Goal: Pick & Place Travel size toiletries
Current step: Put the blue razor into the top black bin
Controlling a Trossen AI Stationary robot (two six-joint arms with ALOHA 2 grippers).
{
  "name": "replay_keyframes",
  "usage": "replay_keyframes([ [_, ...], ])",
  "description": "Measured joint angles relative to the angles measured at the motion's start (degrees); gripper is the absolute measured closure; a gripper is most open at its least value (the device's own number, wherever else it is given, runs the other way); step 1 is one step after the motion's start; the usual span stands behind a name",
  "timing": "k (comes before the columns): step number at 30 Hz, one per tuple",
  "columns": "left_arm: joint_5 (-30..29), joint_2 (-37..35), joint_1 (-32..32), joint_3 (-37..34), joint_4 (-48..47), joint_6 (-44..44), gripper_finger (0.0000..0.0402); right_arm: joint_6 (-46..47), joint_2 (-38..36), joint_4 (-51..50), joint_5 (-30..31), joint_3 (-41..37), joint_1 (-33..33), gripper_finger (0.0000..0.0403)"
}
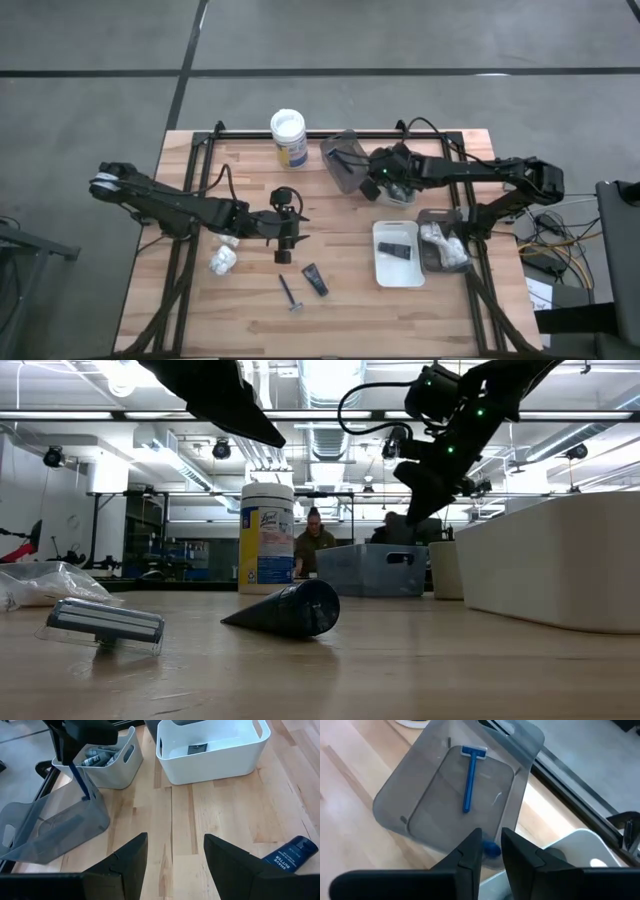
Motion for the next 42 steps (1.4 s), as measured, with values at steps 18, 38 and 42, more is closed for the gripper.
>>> replay_keyframes([
  [18,-0.01,0.00,0.00,0.00,0.02,-0.24,0.0202,-3.15,0.01,5.59,-0.13,-0.02,-1.84,0.0251],
  [38,0.39,0.02,-0.30,0.00,-1.04,-7.21,0.0202,-2.87,0.02,5.11,-8.17,-0.02,-0.72,0.0191],
  [42,0.49,0.05,-0.51,-0.02,-2.98,-8.34,0.0202,-1.58,0.02,5.09,-8.31,-0.02,1.08,0.0198],
])
